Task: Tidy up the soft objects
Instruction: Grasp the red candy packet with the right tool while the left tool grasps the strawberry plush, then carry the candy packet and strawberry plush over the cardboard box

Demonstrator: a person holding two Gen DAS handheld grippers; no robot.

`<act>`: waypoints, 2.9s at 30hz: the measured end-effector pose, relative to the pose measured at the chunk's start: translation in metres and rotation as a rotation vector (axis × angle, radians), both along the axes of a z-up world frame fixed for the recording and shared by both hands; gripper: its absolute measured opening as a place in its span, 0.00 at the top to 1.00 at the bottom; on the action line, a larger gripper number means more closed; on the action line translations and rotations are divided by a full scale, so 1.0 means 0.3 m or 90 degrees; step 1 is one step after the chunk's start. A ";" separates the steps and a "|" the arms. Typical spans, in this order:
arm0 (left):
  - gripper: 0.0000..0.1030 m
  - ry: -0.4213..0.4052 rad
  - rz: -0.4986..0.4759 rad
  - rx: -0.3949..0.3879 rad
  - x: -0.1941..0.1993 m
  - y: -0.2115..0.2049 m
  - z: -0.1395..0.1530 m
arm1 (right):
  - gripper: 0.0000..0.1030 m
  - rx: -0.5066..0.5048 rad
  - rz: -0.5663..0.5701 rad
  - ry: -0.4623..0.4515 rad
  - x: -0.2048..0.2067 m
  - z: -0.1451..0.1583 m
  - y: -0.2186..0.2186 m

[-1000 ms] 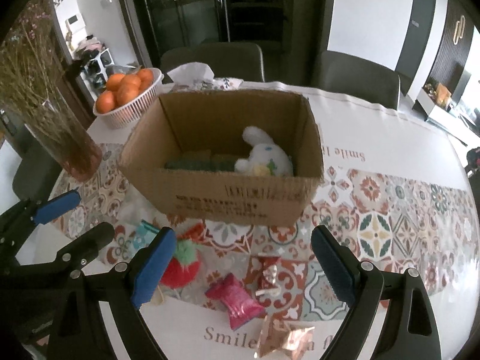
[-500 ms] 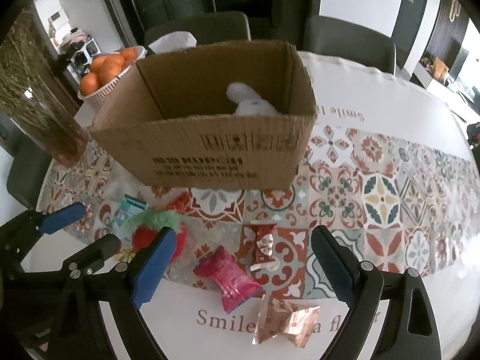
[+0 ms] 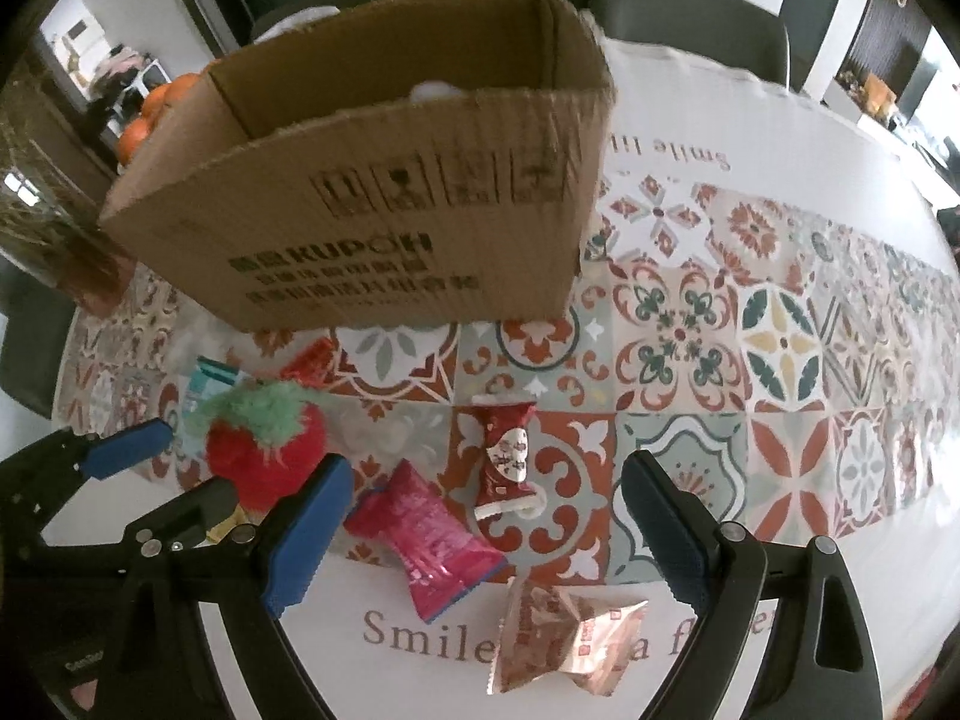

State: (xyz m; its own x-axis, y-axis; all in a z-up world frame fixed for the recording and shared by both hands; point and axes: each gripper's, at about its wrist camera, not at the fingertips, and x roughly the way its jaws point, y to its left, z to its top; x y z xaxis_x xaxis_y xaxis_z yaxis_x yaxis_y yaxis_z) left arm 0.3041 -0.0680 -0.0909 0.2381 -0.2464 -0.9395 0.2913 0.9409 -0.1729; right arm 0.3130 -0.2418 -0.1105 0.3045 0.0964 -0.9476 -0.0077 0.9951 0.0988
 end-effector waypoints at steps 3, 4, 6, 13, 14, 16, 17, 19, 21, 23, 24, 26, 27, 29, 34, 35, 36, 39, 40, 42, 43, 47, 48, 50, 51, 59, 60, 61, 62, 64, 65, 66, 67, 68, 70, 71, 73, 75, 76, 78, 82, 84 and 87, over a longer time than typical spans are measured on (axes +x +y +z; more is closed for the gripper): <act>0.41 0.027 0.006 -0.009 0.014 -0.002 -0.028 | 0.11 0.015 -0.006 0.016 0.009 -0.030 -0.005; 0.42 0.032 0.008 -0.009 0.018 -0.003 -0.039 | 0.12 0.017 -0.008 0.020 0.011 -0.039 -0.006; 0.42 0.039 0.007 -0.010 0.021 -0.006 -0.053 | 0.12 0.018 -0.011 0.023 0.013 -0.055 -0.009; 0.44 0.051 0.009 -0.004 0.028 -0.020 -0.096 | 0.17 0.018 -0.022 0.045 0.039 -0.111 -0.029; 0.44 0.052 0.010 -0.004 0.029 -0.022 -0.102 | 0.17 0.018 -0.023 0.047 0.042 -0.117 -0.032; 0.45 0.057 0.012 -0.002 0.028 -0.022 -0.115 | 0.19 0.017 -0.026 0.052 0.049 -0.132 -0.036; 0.46 0.059 0.013 -0.001 0.028 -0.023 -0.122 | 0.20 0.017 -0.027 0.055 0.052 -0.140 -0.039; 0.46 0.059 0.015 0.002 0.029 -0.028 -0.138 | 0.24 0.018 -0.028 0.061 0.058 -0.156 -0.045; 0.46 0.063 0.019 0.002 0.031 -0.028 -0.151 | 0.26 0.019 -0.030 0.065 0.064 -0.169 -0.049; 0.46 0.068 0.024 0.000 0.040 -0.030 -0.163 | 0.27 0.022 -0.031 0.069 0.072 -0.184 -0.045; 0.46 0.070 0.027 -0.001 0.043 -0.031 -0.167 | 0.29 0.022 -0.031 0.071 0.076 -0.191 -0.044; 0.46 0.072 0.031 -0.003 0.051 -0.036 -0.178 | 0.31 0.024 -0.030 0.075 0.085 -0.204 -0.040; 0.46 0.074 0.033 -0.004 0.056 -0.037 -0.183 | 0.33 0.023 -0.029 0.077 0.091 -0.210 -0.041; 0.47 0.078 0.039 -0.004 0.063 -0.037 -0.194 | 0.37 0.022 -0.030 0.082 0.102 -0.223 -0.040; 0.47 0.089 0.051 -0.009 0.080 -0.030 -0.223 | 0.46 0.024 -0.031 0.093 0.127 -0.257 -0.025; 0.48 0.090 0.053 -0.009 0.082 -0.027 -0.226 | 0.47 0.023 -0.032 0.094 0.130 -0.268 -0.013; 0.48 0.092 0.057 -0.010 0.085 -0.025 -0.232 | 0.49 0.020 -0.033 0.094 0.136 -0.274 -0.010; 0.50 0.096 0.066 -0.010 0.091 -0.022 -0.249 | 0.54 0.006 -0.031 0.085 0.143 -0.282 0.010; 0.50 0.094 0.068 -0.009 0.092 -0.012 -0.250 | 0.57 0.004 -0.032 0.084 0.145 -0.284 0.016; 0.53 0.088 0.071 -0.008 0.095 -0.006 -0.252 | 0.64 -0.002 -0.035 0.080 0.143 -0.292 0.036; 0.58 0.086 0.074 -0.006 0.096 -0.004 -0.251 | 0.67 -0.002 -0.038 0.079 0.143 -0.293 0.037; 0.63 0.079 0.077 -0.011 0.091 0.008 -0.243 | 0.76 0.006 -0.044 0.079 0.140 -0.282 0.021; 0.63 0.077 0.076 -0.014 0.088 0.010 -0.239 | 0.76 0.009 -0.044 0.079 0.137 -0.280 0.019; 0.63 0.074 0.073 -0.014 0.082 0.013 -0.230 | 0.76 0.015 -0.046 0.078 0.131 -0.274 0.012; 0.63 0.071 0.072 -0.012 0.077 0.015 -0.224 | 0.76 0.017 -0.048 0.077 0.126 -0.271 0.010; 0.64 0.042 0.061 -0.022 0.036 -0.020 -0.155 | 0.76 0.025 -0.042 0.042 0.058 -0.190 -0.010; 0.64 0.036 0.061 -0.023 0.029 -0.018 -0.142 | 0.76 0.025 -0.041 0.034 0.046 -0.173 -0.016; 0.64 0.029 0.060 -0.027 0.021 -0.016 -0.126 | 0.76 0.025 -0.042 0.024 0.035 -0.154 -0.017; 0.64 0.024 0.059 -0.031 0.016 -0.013 -0.113 | 0.76 0.025 -0.042 0.017 0.021 -0.133 -0.017; 0.64 0.010 0.056 -0.037 0.002 -0.007 -0.080 | 0.76 0.029 -0.040 0.002 -0.004 -0.094 -0.017; 0.64 0.004 0.056 -0.039 -0.005 0.009 -0.063 | 0.76 0.030 -0.039 -0.004 -0.015 -0.078 -0.018; 0.64 -0.002 0.056 -0.040 -0.010 0.012 -0.050 | 0.76 0.029 -0.038 -0.010 -0.027 -0.060 -0.018; 0.64 -0.009 0.055 -0.042 -0.018 0.018 -0.033 | 0.76 0.028 -0.035 -0.018 -0.039 -0.041 -0.016; 0.64 -0.015 0.054 -0.043 -0.023 0.024 -0.019 | 0.76 0.028 -0.034 -0.024 -0.063 -0.037 -0.014; 0.64 -0.029 0.052 -0.044 -0.038 0.028 0.014 | 0.76 0.033 -0.030 -0.035 -0.109 -0.017 -0.017; 0.64 -0.033 0.051 -0.045 -0.041 0.029 0.027 | 0.76 0.035 -0.029 -0.042 -0.121 -0.008 -0.014; 0.64 -0.044 0.050 -0.048 -0.054 0.034 0.051 | 0.76 0.038 -0.026 -0.053 -0.131 0.009 -0.019; 0.64 -0.054 0.051 -0.048 -0.065 0.031 0.070 | 0.76 0.043 -0.023 -0.068 -0.141 0.024 -0.004; 0.64 -0.059 0.052 -0.050 -0.071 0.024 0.080 | 0.76 0.045 -0.022 -0.072 -0.147 0.031 -0.004; 0.64 -0.069 0.051 -0.056 -0.085 0.030 0.106 | 0.76 0.051 -0.020 -0.086 -0.164 0.050 -0.005; 0.64 -0.094 0.047 -0.060 -0.110 0.016 0.143 | 0.76 0.053 -0.018 -0.114 -0.190 0.098 0.001; 0.64 -0.111 0.046 -0.060 -0.126 0.018 0.171 | 0.76 0.052 -0.015 -0.129 -0.202 0.124 0.004; 0.64 -0.129 0.044 -0.065 -0.145 0.021 0.208 | 0.76 0.051 -0.008 -0.151 -0.222 0.164 0.010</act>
State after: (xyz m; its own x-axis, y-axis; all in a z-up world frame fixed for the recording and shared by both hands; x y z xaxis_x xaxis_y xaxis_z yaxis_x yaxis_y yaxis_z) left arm 0.2606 -0.0617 -0.0287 0.4391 -0.3146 -0.8415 0.2660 0.9402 -0.2127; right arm 0.2466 -0.2389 -0.0614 0.5195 0.1635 -0.8387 -0.0273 0.9842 0.1750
